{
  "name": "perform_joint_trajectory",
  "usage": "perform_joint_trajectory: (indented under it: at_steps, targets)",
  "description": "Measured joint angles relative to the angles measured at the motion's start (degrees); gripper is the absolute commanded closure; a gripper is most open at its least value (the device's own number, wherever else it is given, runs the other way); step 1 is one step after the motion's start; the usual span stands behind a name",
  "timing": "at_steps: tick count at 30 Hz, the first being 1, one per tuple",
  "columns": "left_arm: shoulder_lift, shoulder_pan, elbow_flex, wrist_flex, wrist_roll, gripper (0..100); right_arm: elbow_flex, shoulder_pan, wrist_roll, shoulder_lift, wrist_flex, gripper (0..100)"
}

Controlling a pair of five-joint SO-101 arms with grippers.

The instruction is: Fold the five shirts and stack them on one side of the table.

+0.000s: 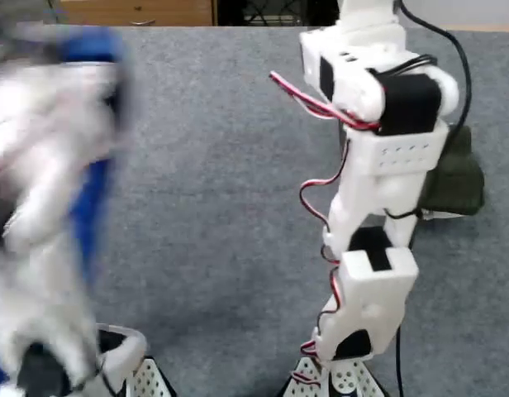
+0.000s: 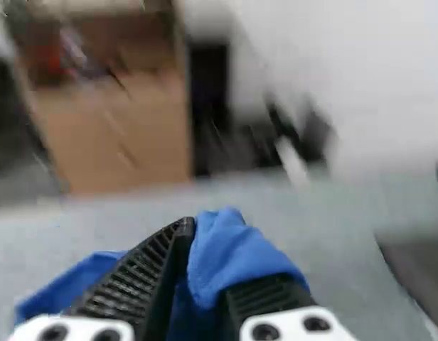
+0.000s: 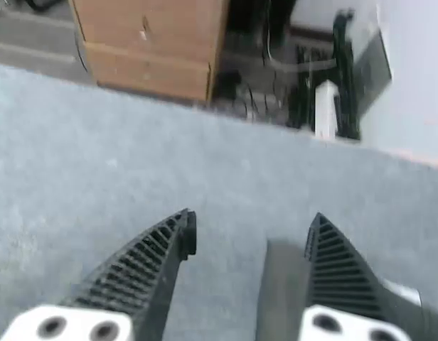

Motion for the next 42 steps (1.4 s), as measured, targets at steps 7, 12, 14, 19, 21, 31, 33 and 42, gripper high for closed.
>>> perform_joint_trajectory:
  at_steps: [7,12,14,19,21,31,33,42]
  targets:
    - [7.47,21.71,36.66,-15.82,-0.18,97,17.58,5.45,5.89,-5.36,0.00,74.0]
    - [12.84,32.26,49.32,-24.97,-4.84,84,23.38,9.14,12.04,-7.74,0.00,73.8]
    - [13.63,34.37,49.23,-23.82,-4.48,78,23.82,10.11,13.54,-7.82,0.00,73.7]
    - [13.80,32.26,39.47,-10.99,-2.02,76,24.35,10.90,14.15,-7.82,0.00,73.7]
    - [13.80,28.04,31.03,-3.60,-1.85,76,24.70,10.73,14.24,-7.82,0.00,73.6]
    - [6.42,-6.07,3.87,19.96,-1.32,76,24.97,-1.23,4.13,0.44,0.00,73.7]
    - [4.48,-14.15,5.45,20.13,-1.32,76,24.97,-6.95,3.60,2.64,0.00,73.8]
    - [2.11,-46.77,30.68,11.96,-1.76,76,24.97,-23.30,3.52,25.14,-0.44,76.0]
